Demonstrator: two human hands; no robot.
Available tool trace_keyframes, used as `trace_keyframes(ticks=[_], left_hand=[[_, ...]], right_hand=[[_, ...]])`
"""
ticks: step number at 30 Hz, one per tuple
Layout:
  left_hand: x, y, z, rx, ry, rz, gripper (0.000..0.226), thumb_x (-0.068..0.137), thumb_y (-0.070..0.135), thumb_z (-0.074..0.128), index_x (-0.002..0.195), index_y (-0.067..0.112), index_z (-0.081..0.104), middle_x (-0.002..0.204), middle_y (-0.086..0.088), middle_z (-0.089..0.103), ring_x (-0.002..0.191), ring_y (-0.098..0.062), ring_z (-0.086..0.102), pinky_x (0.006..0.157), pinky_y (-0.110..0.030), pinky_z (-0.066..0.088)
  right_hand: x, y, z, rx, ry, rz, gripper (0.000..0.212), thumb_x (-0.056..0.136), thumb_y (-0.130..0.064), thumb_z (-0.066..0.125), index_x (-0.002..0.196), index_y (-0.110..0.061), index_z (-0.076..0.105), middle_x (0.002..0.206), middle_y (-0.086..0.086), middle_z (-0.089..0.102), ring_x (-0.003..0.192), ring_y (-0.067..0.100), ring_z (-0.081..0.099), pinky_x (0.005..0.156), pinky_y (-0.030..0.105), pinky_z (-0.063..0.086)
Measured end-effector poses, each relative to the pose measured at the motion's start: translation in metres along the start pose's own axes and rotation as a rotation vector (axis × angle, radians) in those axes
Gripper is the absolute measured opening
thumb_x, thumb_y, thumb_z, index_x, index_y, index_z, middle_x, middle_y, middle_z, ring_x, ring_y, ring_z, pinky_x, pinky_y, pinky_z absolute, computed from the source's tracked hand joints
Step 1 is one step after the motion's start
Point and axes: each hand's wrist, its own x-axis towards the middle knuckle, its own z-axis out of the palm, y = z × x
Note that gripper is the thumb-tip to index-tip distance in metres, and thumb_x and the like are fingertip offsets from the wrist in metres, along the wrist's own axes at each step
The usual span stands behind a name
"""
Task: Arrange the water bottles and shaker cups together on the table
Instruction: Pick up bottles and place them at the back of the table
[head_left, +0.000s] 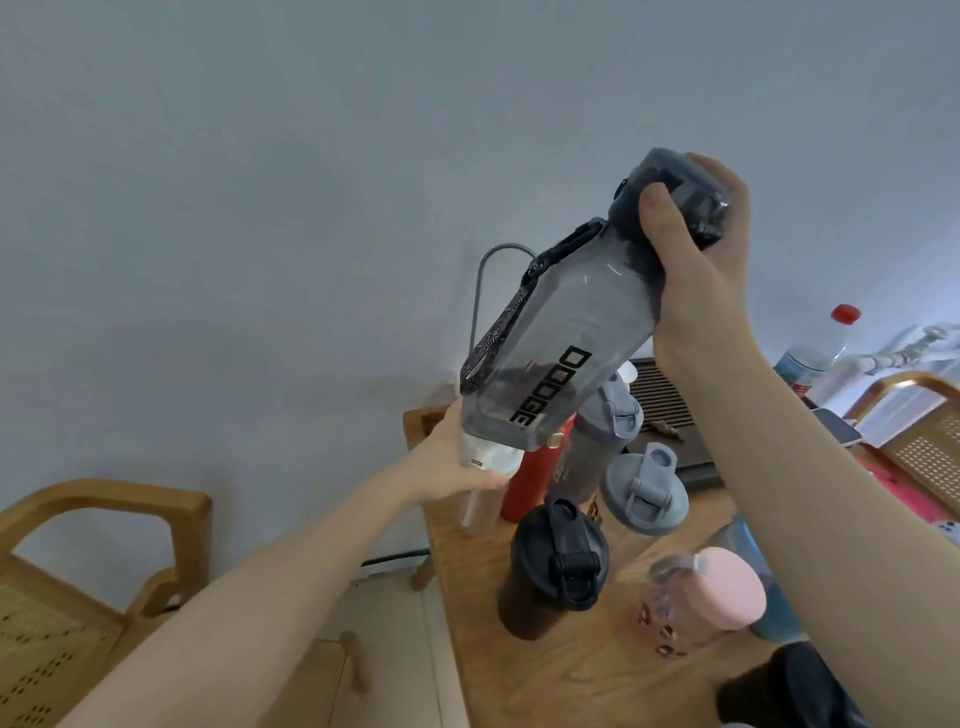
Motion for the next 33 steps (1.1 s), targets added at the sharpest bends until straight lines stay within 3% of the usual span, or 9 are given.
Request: trace_keyframes(ticks=[6, 9, 14, 17, 19, 23, 26, 28, 33], left_hand=[[-0.018, -0.006, -0.010, 0.000, 0.001, -0.117, 0.124, 0.057, 0.037, 0.082, 0.141, 0.035, -0.009, 0.149, 0.003, 0.026, 0.134, -0.019, 0.032, 0.113, -0.037, 0.029], [-0.031, 0.008, -0.028, 0.000, 0.012, -0.071, 0.115, 0.066, 0.012, 0.081, 0.144, 0.021, -0.003, 0.143, 0.010, 0.024, 0.126, -0.001, 0.030, 0.099, -0.002, 0.025], [-0.057, 0.044, -0.089, -0.092, 0.271, 0.087, 0.125, 0.056, 0.023, 0.074, 0.141, 0.037, -0.016, 0.156, 0.013, -0.010, 0.137, 0.001, -0.001, 0.110, -0.024, 0.011], [-0.062, 0.069, -0.105, -0.068, 0.350, 0.210, 0.104, 0.055, 0.033, 0.079, 0.140, 0.035, 0.019, 0.150, 0.012, 0.029, 0.135, 0.004, 0.027, 0.108, -0.022, 0.025], [-0.062, 0.080, -0.105, -0.089, 0.398, 0.223, 0.081, 0.058, 0.026, 0.084, 0.126, 0.030, 0.040, 0.125, 0.014, 0.055, 0.113, 0.006, 0.052, 0.093, -0.021, 0.043], [-0.062, 0.058, -0.099, -0.150, 0.456, 0.130, 0.065, 0.056, 0.022, 0.084, 0.109, 0.029, 0.048, 0.106, 0.005, 0.063, 0.096, -0.007, 0.063, 0.082, -0.027, 0.052], [-0.066, 0.029, -0.089, -0.160, 0.497, 0.042, 0.067, 0.055, 0.025, 0.084, 0.110, 0.029, 0.047, 0.104, 0.010, 0.063, 0.097, -0.008, 0.062, 0.083, -0.030, 0.051], [-0.068, 0.013, -0.082, -0.182, 0.505, -0.001, 0.067, 0.059, 0.021, 0.085, 0.112, 0.028, 0.045, 0.105, 0.012, 0.061, 0.099, -0.010, 0.061, 0.082, -0.030, 0.051], [-0.068, -0.005, -0.076, -0.192, 0.502, -0.056, 0.065, 0.063, 0.015, 0.083, 0.111, 0.029, 0.041, 0.099, 0.018, 0.055, 0.091, -0.002, 0.057, 0.080, -0.030, 0.049]], right_hand=[[0.006, -0.011, 0.022, 0.048, -0.042, -0.021, 0.048, 0.069, -0.030, 0.070, 0.110, -0.021, 0.046, 0.109, 0.008, 0.055, 0.091, 0.018, 0.059, 0.080, 0.031, 0.054], [0.009, -0.014, 0.040, 0.023, -0.054, -0.020, 0.053, 0.062, -0.037, 0.071, 0.107, -0.022, 0.048, 0.110, 0.009, 0.055, 0.093, 0.019, 0.059, 0.087, 0.039, 0.054], [0.003, 0.000, 0.071, -0.059, -0.145, -0.005, 0.050, 0.072, -0.029, 0.071, 0.115, -0.020, 0.046, 0.101, -0.005, 0.054, 0.093, 0.012, 0.058, 0.089, 0.034, 0.054], [-0.004, 0.011, 0.090, -0.085, -0.252, 0.012, 0.049, 0.078, -0.021, 0.072, 0.119, -0.020, 0.044, 0.098, -0.011, 0.055, 0.086, 0.004, 0.060, 0.083, 0.026, 0.053], [-0.012, 0.022, 0.098, -0.101, -0.317, 0.039, 0.050, 0.077, -0.018, 0.074, 0.117, -0.023, 0.044, 0.097, -0.012, 0.057, 0.084, 0.001, 0.061, 0.080, 0.024, 0.054], [-0.019, 0.050, 0.098, -0.175, -0.479, 0.169, 0.061, 0.078, -0.017, 0.073, 0.129, -0.019, 0.038, 0.107, -0.010, 0.055, 0.097, 0.006, 0.058, 0.087, 0.025, 0.051], [-0.012, 0.067, 0.075, -0.505, -0.763, 0.269, 0.088, 0.077, -0.026, 0.074, 0.145, -0.023, 0.017, 0.134, -0.001, 0.048, 0.124, 0.016, 0.045, 0.100, 0.027, 0.034], [-0.011, 0.083, 0.056, -0.878, -0.916, 0.270, 0.090, 0.076, -0.038, 0.073, 0.146, -0.023, 0.019, 0.146, 0.004, 0.041, 0.133, 0.021, 0.039, 0.104, 0.031, 0.030], [-0.031, 0.134, 0.023, -1.540, -1.142, 0.125, 0.095, 0.070, -0.061, 0.065, 0.144, -0.018, 0.024, 0.144, 0.014, 0.043, 0.140, 0.035, 0.021, 0.115, 0.045, 0.012]])
